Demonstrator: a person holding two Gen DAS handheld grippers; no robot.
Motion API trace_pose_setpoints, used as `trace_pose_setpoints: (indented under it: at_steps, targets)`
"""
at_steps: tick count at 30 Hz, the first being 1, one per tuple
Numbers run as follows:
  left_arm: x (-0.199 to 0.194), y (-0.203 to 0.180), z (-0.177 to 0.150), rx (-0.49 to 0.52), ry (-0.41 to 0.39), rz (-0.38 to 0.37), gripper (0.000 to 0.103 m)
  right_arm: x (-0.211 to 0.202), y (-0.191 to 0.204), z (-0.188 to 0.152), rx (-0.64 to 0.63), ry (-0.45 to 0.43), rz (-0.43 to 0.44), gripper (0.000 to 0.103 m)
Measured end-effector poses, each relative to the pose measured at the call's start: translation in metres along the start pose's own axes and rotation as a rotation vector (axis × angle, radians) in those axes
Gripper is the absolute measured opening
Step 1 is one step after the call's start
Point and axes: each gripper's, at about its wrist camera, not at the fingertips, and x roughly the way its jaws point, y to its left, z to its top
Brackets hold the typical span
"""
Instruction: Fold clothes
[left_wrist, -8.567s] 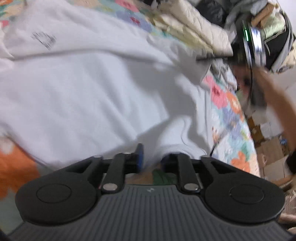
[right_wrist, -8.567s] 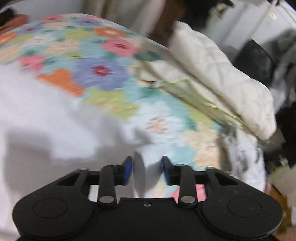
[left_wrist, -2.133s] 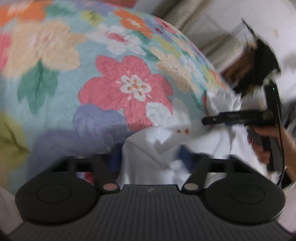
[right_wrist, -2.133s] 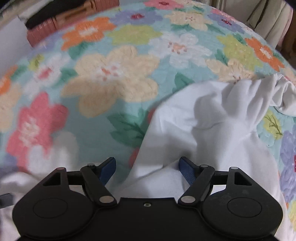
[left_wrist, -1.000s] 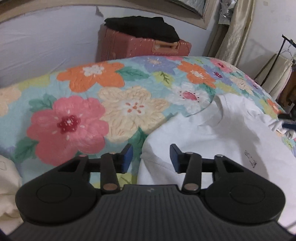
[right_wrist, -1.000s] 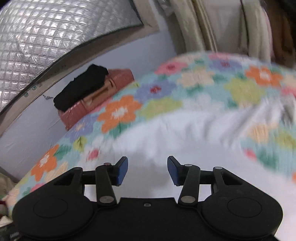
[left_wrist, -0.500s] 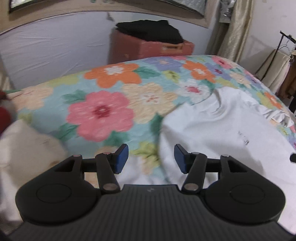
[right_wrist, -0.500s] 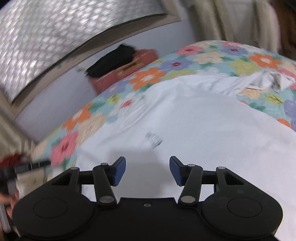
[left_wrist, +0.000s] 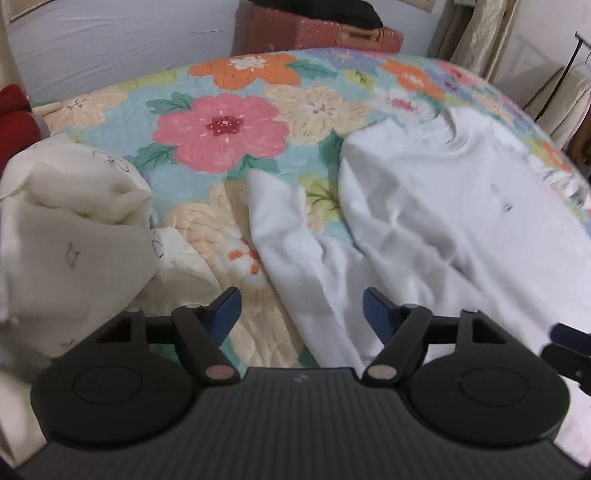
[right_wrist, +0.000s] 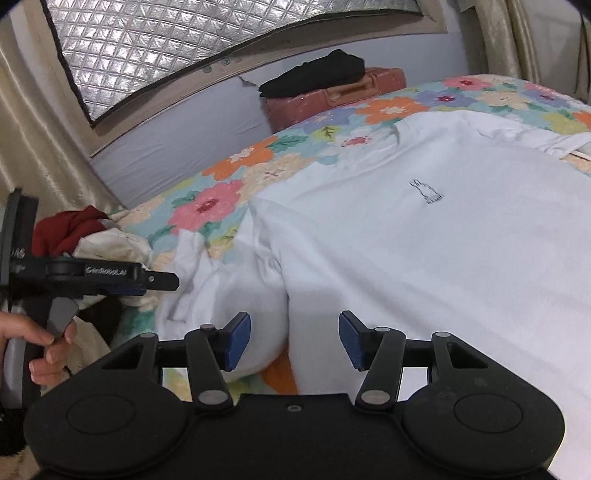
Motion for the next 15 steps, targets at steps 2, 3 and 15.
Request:
trace_pose_setpoints:
  at_steps: [2, 3, 15]
  targets:
    - [0.014, -0.005, -0.002, 0.032, -0.018, 0.038, 0.081, 0.005, -0.001, -0.005, -0.005, 0.013, -0.002, 0.059]
    - [0.023, -0.008, -0.001, 0.051, -0.015, 0.054, 0.085, 0.007, -0.001, -0.006, -0.009, 0.02, -0.007, 0.059]
    - [0.0, -0.034, 0.012, 0.206, -0.244, 0.168, 0.005, -0.004, -0.013, -0.016, -0.035, 0.027, -0.07, 0.06]
